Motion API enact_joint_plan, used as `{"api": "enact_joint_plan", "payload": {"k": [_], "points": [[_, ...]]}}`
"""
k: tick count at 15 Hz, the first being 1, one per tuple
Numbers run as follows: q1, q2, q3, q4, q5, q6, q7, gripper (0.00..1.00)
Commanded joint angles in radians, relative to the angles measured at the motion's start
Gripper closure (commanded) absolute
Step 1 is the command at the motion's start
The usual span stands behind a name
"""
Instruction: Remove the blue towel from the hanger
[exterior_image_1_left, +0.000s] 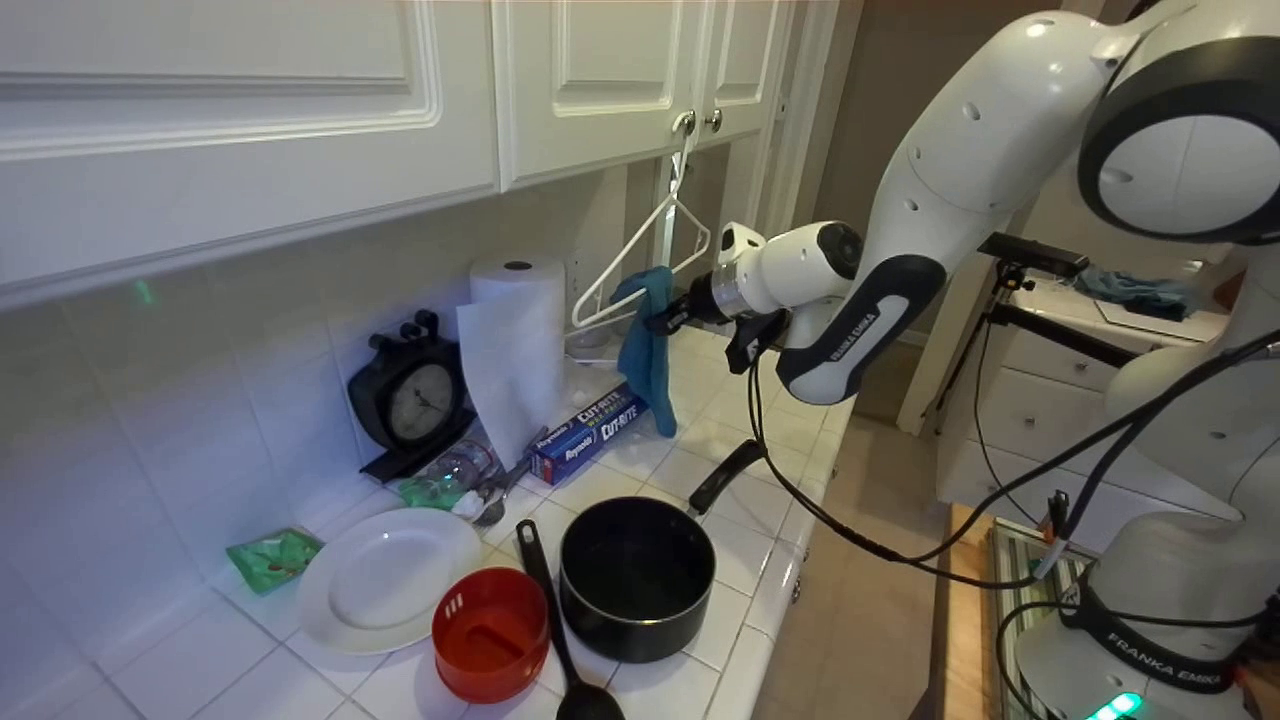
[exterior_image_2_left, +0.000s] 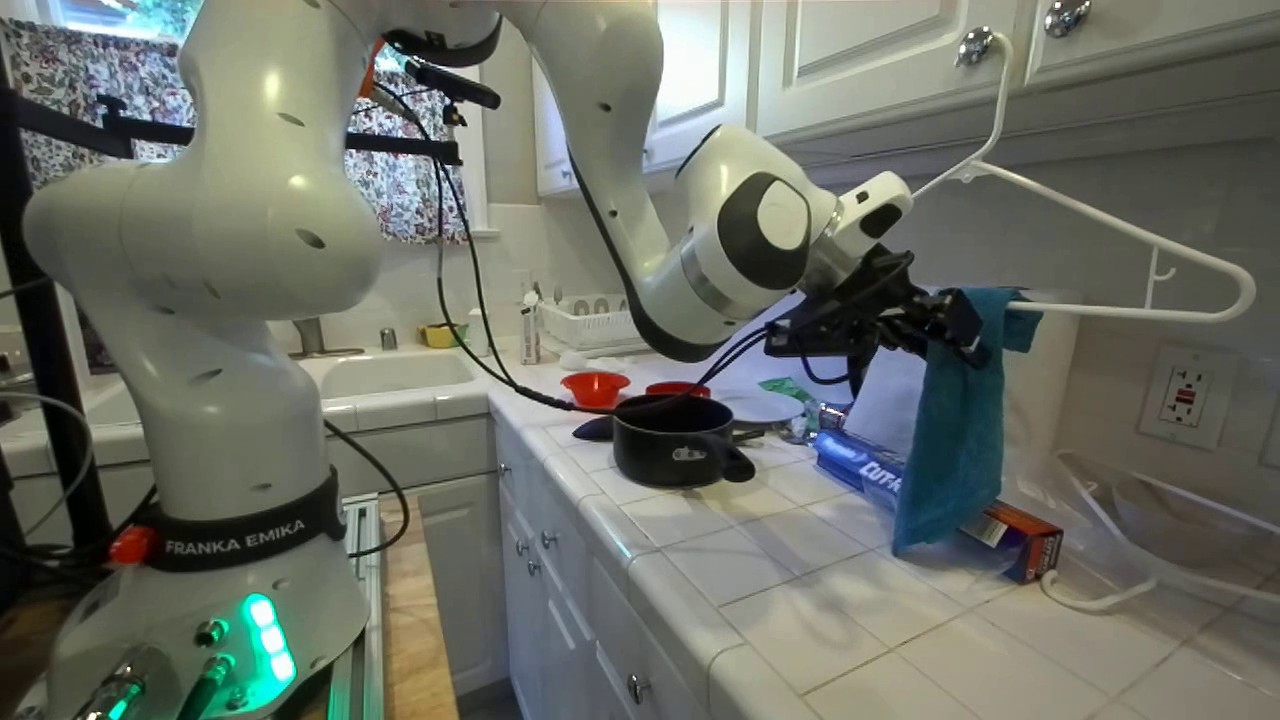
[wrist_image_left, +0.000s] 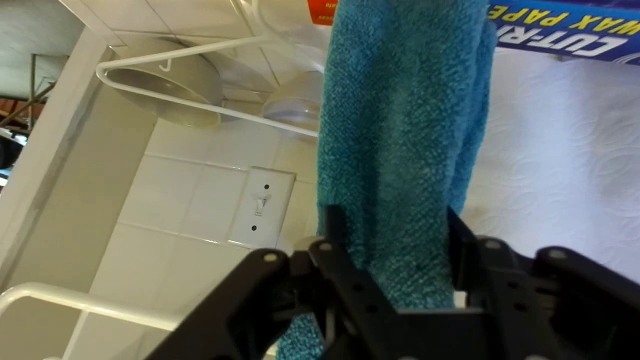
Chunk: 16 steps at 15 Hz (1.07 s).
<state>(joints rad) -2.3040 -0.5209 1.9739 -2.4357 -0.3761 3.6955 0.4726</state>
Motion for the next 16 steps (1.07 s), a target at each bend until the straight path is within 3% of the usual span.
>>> {"api": "enact_joint_plan", "payload": {"k": [1, 2, 5, 11, 16], "points": [[-0.010, 0.014, 0.047, 0.006, 0.118, -0.001, -0.108, 0.81], [0.000, 0.018, 0.044, 0.003, 0.136, -0.002, -0.125, 0.89], [0.065, 0.030, -0.002, -0.020, 0.193, 0.004, -0.179, 0.95], [0.272, 0.032, -0.179, -0.075, 0.303, 0.015, -0.281, 0.93], [0.457, 0.022, -0.338, -0.134, 0.361, -0.049, -0.348, 0.93]]}}
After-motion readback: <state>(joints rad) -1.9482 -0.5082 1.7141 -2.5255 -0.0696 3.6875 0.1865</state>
